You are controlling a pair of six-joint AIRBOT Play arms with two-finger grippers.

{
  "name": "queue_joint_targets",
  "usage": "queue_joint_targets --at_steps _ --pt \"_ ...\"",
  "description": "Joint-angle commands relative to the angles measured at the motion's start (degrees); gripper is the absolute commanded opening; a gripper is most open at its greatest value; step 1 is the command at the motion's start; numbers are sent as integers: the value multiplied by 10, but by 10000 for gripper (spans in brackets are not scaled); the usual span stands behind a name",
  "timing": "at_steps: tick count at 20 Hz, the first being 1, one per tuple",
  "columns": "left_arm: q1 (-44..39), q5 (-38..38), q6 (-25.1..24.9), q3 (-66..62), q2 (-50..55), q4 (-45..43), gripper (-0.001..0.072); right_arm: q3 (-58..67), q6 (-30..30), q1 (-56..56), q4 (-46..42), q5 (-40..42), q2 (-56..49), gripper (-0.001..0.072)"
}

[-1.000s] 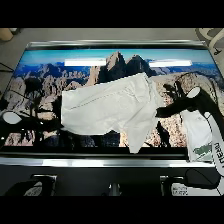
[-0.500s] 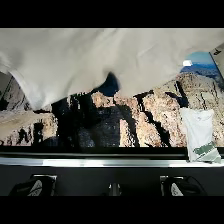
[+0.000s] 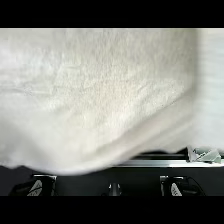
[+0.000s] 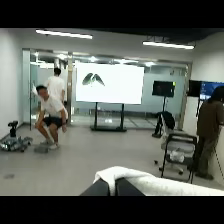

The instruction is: Fold the shirts.

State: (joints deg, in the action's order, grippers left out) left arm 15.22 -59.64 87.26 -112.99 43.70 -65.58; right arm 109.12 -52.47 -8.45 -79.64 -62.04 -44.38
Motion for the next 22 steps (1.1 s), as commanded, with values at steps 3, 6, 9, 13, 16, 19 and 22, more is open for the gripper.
queue_joint_targets --at_steps 3,6,9,13,16,19,22 --pt "0 -199 2 68 122 0 28 1 7 0 -5 -242 -169 29" --pt "-22 -172 -35 210 183 0 27 -29 -5 3 28 -289 -310 29" --pt "-52 -94 -61 322 265 0 27 -51 -7 46 14 -259 -444 29" --pt "-68 -1 -57 313 399 3 27 -51 -38 90 10 -137 -572 29" --pt "-68 36 -57 248 476 15 27 -51 -73 92 9 -10 -607 29" --pt "-65 58 -57 160 534 15 27 -44 -85 91 4 128 -607 29" --pt "-52 60 -47 87 575 15 27 -29 -105 91 -6 181 -607 29"
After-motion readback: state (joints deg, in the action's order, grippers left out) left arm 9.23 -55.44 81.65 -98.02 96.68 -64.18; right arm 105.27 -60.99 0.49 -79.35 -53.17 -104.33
